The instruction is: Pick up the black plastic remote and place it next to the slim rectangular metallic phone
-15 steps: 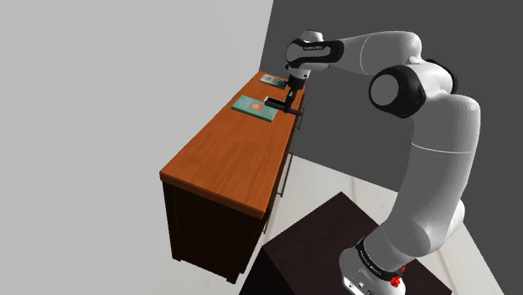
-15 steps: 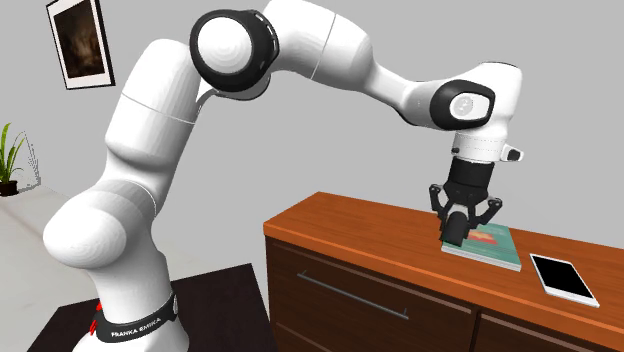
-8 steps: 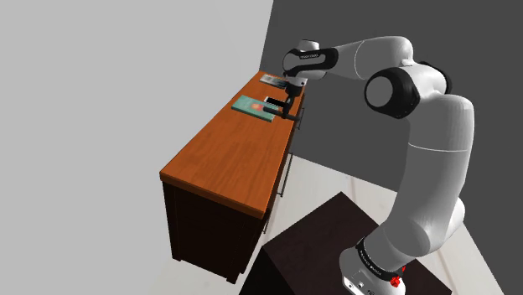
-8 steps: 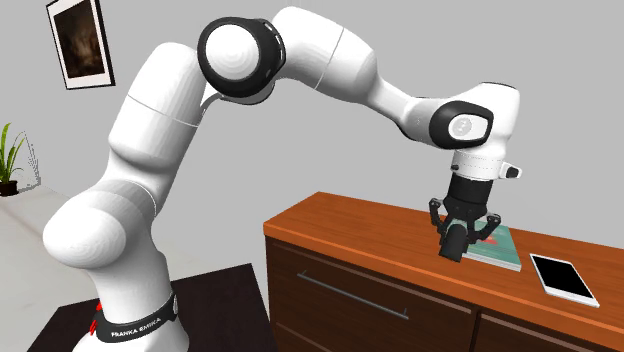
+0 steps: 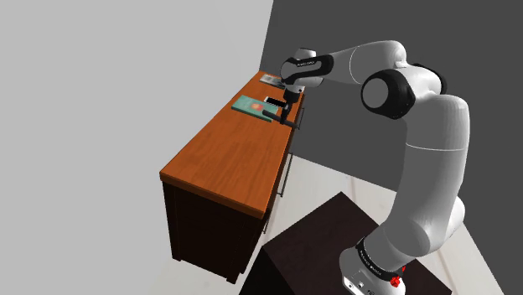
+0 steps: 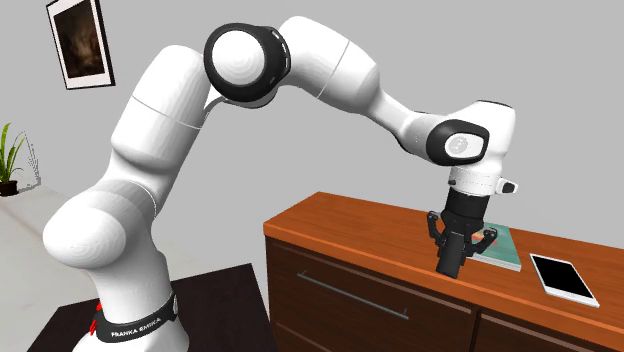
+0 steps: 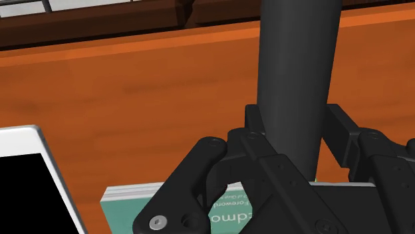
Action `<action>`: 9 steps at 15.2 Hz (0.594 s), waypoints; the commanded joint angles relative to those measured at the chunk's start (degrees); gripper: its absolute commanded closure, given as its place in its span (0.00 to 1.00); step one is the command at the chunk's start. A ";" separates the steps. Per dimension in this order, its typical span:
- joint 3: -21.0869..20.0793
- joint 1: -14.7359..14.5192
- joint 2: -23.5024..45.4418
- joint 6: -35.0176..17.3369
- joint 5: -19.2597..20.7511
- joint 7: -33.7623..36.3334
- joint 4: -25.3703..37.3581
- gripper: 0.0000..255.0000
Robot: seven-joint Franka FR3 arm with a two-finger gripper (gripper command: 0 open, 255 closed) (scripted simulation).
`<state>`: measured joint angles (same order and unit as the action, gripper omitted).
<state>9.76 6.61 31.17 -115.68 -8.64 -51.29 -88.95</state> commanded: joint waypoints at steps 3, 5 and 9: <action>0.02 0.06 0.20 -0.17 -0.01 -0.04 -0.02 1.00; 0.02 0.05 0.20 -0.17 -0.01 -0.04 -0.02 1.00; 0.03 0.05 0.16 -0.19 -0.01 -0.03 -0.08 0.00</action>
<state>9.78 6.65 31.32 -115.87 -8.65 -51.33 -89.03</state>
